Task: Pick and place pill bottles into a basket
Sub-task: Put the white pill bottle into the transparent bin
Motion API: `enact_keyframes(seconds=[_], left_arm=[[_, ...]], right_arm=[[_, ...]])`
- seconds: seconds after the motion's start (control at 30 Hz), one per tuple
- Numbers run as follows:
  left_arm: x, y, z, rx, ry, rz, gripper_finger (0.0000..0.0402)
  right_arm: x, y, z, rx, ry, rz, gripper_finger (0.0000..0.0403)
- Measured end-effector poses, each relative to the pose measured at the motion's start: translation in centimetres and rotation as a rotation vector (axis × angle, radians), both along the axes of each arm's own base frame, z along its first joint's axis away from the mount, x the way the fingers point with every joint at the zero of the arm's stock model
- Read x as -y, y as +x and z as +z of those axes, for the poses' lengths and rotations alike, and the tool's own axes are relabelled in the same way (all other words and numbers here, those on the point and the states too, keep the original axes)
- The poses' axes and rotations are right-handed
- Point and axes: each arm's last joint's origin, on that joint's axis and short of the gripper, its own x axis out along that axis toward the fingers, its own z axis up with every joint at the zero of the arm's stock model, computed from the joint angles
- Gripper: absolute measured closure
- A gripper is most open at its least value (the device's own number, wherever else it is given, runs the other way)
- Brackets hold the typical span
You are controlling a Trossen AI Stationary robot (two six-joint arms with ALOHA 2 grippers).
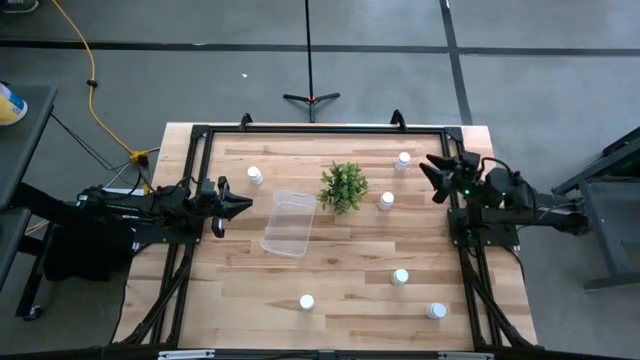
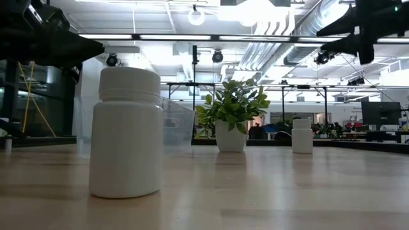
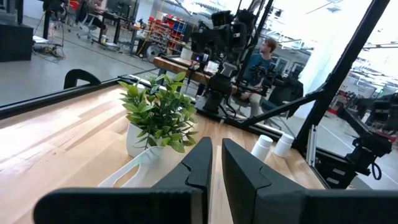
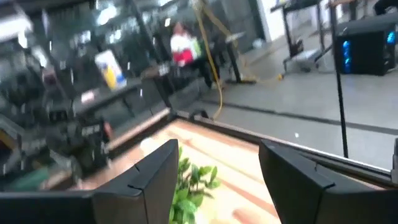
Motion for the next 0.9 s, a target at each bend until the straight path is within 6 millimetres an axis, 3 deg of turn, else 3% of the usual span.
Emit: enact_keyframes(seconds=[0.5, 0.9], left_arm=[[0.0, 0.0, 0.0, 0.000, 0.000, 0.000, 0.0328], [0.0, 0.0, 0.0, 0.002, -0.004, 0.012, 0.0328]], right_arm=[[-0.2, 3.9, 5.4, -0.459, -0.025, 0.216, 0.0190], [0.0, 7.0, 3.2, -0.727, 0.067, 0.261, 0.0130]])
